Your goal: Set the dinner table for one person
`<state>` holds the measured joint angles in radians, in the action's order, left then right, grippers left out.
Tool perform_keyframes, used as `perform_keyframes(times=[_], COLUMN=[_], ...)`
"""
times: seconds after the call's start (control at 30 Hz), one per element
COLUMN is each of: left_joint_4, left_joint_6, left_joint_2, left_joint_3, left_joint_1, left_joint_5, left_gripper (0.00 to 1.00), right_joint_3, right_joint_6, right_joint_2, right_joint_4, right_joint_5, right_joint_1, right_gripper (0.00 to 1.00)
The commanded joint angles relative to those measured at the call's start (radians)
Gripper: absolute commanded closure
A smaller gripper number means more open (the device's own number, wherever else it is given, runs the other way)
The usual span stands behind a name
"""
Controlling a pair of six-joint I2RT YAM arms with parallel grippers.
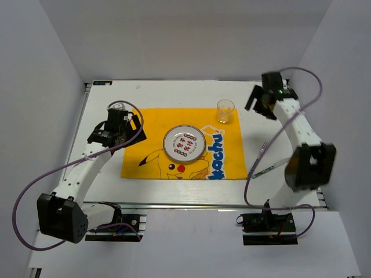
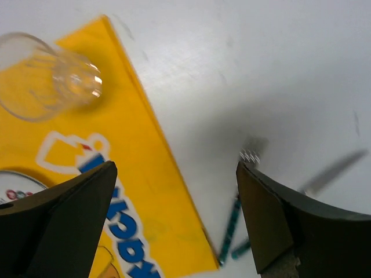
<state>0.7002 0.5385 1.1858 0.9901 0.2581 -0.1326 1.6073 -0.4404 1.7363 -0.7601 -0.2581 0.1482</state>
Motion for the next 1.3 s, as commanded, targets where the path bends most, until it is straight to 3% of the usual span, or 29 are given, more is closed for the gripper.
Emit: perform_keyframes(times=[0.0, 0.1, 0.2, 0.33, 0.57, 0.77, 0.93, 1.17, 1.27], left_joint_4=[0.039, 0.051, 0.051, 0.044, 0.035, 0.035, 0.033, 0.033, 0.033], left_joint_6=[-0.011, -0.012, -0.020, -0.041, -0.054, -0.058, -0.058, -0.057, -0.057], left_joint_2=[-0.022, -0.037, -0.051, -0.058, -0.069, -0.071, -0.075, -0.072, -0.081], left_joint_3=[0.051, 0.045, 0.048, 0.053, 0.051, 0.048, 0.048, 0.051, 0.048], left_joint_1=[0.016, 0.017, 0.007, -0.005, -0.005, -0.005, -0.005, -0.005, -0.005], left_joint_5=[-0.067, -0.078, -0.061, -0.024, 0.008, 0.021, 0.018, 0.024, 0.014], left_gripper=[0.02, 0.02, 0.02, 0.02, 0.02, 0.02, 0.02, 0.02, 0.02], right_joint_3=[-0.320, -0.577, -0.723, -0.829, -0.886, -0.935, -0.989, -0.992, -0.983], right_joint_6=[-0.012, -0.026, -0.064, -0.133, -0.247, -0.326, -0.382, -0.405, -0.411], right_joint_2=[-0.239, -0.366, -0.383, -0.463, -0.512, -0.454, -0.460, -0.400, -0.345], right_joint_4=[0.134, 0.212, 0.197, 0.200, 0.191, 0.231, 0.242, 0.220, 0.217], right_joint_5=[0.026, 0.057, 0.045, 0.005, -0.033, -0.016, -0.062, -0.104, -0.104], right_joint_1=[-0.093, -0.137, -0.176, -0.211, -0.233, -0.233, -0.233, -0.231, -0.233], right_gripper=[0.11, 0.12, 0.13, 0.25, 0.29, 0.34, 0.46, 0.52, 0.62])
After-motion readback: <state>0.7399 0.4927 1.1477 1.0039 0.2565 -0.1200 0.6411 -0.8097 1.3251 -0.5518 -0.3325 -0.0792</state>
